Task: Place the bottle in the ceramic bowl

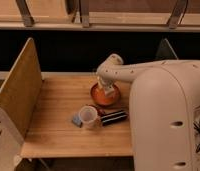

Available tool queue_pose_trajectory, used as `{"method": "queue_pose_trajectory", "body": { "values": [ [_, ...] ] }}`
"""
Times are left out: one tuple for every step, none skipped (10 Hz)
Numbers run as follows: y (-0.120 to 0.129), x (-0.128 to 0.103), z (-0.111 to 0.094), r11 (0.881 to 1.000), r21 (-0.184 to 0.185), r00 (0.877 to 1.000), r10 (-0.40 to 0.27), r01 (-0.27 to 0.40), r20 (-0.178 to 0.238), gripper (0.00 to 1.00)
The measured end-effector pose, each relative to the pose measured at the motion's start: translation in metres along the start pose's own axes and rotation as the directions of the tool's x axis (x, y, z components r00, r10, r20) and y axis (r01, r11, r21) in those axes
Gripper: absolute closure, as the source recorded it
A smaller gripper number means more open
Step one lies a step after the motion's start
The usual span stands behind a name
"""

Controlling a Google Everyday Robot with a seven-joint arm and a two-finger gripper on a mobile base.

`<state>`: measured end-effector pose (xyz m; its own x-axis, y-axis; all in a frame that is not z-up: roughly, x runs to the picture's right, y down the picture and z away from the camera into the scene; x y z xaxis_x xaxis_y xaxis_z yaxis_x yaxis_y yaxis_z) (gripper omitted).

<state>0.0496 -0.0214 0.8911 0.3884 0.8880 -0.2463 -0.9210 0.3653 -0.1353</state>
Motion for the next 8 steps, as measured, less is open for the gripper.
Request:
{"method": "queue_pose_trajectory", "body": {
  "values": [
    [0.0005,-0.0001,0.0002,1.0,0.0,1.0,-0.001,0.001,0.0,0.68],
    [0.0004,-0.0004,0.0,1.0,0.0,1.0,0.0,0.0,0.0,0.56],
    [0.0001,0.0,0.0001,1.0,0.0,1.0,0.0,0.0,0.0,0.48],
    [0.0004,-0.0004,0.0,1.0,0.0,1.0,0.0,0.0,0.001,0.37],
    [0.0003,-0.0004,0.0,1.0,0.0,1.0,0.0,0.0,0.001,0.28],
    [0.0002,-0.0001,0.0002,1.0,0.0,1.0,0.0,0.0,0.0,0.21],
    [0.0002,-0.0003,0.0,1.0,0.0,1.0,0.0,0.0,0.001,0.2],
    [0.0002,-0.0002,0.0001,1.0,0.0,1.0,0.0,0.0,0.0,0.2]
  ]
}}
